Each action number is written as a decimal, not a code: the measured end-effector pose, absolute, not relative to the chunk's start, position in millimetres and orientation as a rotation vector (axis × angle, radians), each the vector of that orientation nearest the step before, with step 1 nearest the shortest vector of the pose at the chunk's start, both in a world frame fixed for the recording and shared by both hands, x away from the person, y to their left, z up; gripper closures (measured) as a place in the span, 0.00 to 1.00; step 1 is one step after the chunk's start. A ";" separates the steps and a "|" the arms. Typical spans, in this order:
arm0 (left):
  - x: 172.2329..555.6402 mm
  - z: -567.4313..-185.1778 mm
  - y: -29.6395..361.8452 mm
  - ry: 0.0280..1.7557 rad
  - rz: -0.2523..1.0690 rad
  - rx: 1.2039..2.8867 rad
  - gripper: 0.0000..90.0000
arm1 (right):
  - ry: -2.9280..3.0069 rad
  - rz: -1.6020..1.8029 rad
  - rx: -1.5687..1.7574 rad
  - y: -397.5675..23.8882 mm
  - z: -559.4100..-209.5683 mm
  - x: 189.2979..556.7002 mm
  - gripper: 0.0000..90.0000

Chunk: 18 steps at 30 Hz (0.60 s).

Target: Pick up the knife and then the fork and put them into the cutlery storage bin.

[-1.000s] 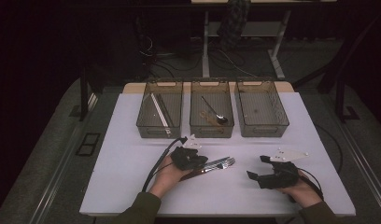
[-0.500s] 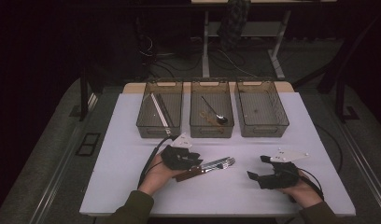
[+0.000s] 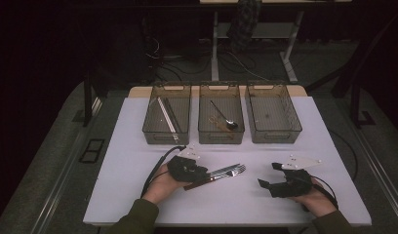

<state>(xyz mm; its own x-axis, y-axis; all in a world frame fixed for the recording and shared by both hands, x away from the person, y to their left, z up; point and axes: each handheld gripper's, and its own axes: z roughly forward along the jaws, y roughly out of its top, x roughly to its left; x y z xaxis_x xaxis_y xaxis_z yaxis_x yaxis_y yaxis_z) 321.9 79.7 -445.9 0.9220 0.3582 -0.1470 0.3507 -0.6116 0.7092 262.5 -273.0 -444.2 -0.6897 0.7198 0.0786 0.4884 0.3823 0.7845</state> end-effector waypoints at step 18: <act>313.8 -451.5 74.2 0.454 0.124 2.300 0.84 | 2.371 1.196 1.059 -272.4 -444.4 262.4 0.20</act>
<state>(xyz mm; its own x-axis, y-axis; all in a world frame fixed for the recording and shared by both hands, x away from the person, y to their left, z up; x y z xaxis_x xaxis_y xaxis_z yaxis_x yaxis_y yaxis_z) 313.8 74.2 -451.5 0.9316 0.3600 -0.0496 0.2845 -0.6376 0.7159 262.4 -272.4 -444.4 -0.6912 0.7191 0.0724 0.4857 0.3880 0.7833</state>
